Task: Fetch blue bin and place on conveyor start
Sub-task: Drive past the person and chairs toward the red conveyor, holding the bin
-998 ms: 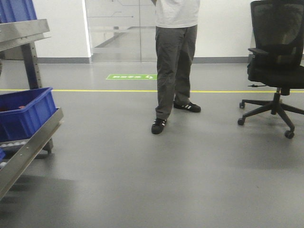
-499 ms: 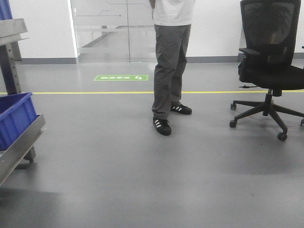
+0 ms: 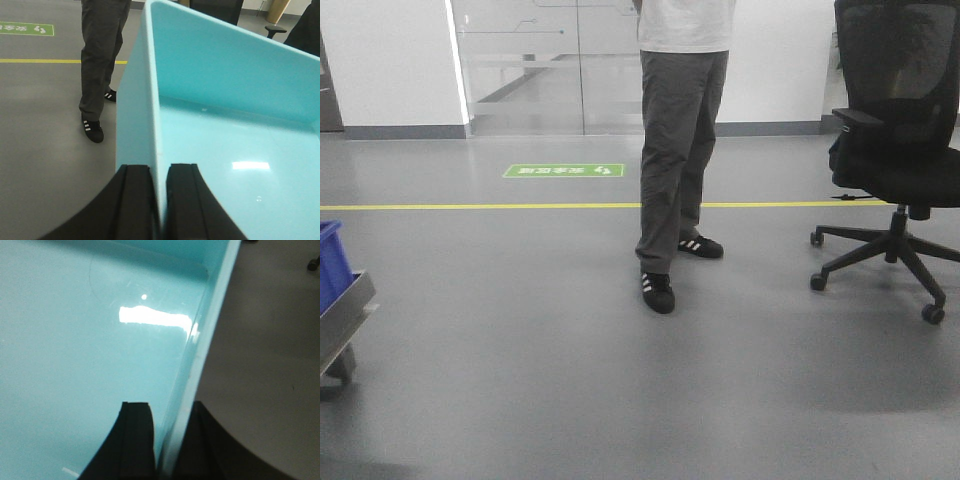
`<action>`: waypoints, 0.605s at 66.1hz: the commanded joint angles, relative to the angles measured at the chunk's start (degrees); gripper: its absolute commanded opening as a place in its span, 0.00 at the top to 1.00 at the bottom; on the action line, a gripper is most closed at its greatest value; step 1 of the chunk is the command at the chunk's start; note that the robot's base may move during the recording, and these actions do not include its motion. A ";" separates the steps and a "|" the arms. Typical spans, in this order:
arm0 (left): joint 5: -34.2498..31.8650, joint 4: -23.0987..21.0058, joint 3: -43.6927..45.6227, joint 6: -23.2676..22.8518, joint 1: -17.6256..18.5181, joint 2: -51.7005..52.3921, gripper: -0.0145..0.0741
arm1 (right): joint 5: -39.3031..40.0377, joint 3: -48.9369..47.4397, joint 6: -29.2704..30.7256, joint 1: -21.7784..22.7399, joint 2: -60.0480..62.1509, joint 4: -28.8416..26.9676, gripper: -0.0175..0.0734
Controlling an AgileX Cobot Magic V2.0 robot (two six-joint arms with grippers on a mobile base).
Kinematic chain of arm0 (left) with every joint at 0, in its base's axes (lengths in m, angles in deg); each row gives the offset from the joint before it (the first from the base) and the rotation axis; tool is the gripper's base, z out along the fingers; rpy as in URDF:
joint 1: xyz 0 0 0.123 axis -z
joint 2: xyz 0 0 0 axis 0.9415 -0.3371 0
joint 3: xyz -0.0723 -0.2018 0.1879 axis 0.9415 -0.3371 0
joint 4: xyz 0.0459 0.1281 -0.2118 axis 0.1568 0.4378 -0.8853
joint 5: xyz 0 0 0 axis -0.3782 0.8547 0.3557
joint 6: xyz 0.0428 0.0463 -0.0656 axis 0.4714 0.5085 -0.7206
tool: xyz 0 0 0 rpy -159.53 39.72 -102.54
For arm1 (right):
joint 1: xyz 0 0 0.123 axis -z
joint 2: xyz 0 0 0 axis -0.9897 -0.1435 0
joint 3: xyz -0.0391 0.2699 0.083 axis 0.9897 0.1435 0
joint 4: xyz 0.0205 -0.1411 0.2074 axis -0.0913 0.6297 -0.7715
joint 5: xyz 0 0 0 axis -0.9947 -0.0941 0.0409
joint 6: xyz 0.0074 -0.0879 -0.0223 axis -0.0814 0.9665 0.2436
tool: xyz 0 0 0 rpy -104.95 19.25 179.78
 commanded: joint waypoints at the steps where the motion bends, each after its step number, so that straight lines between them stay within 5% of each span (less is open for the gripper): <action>1: -3.92 0.65 0.63 -0.30 -0.12 1.09 0.96 | 0.41 -0.57 2.13 0.44 0.76 1.93 0.98; 40: -3.92 1.02 0.63 -0.30 -0.12 1.09 0.96 | 0.41 -0.57 2.13 0.44 0.76 1.93 0.98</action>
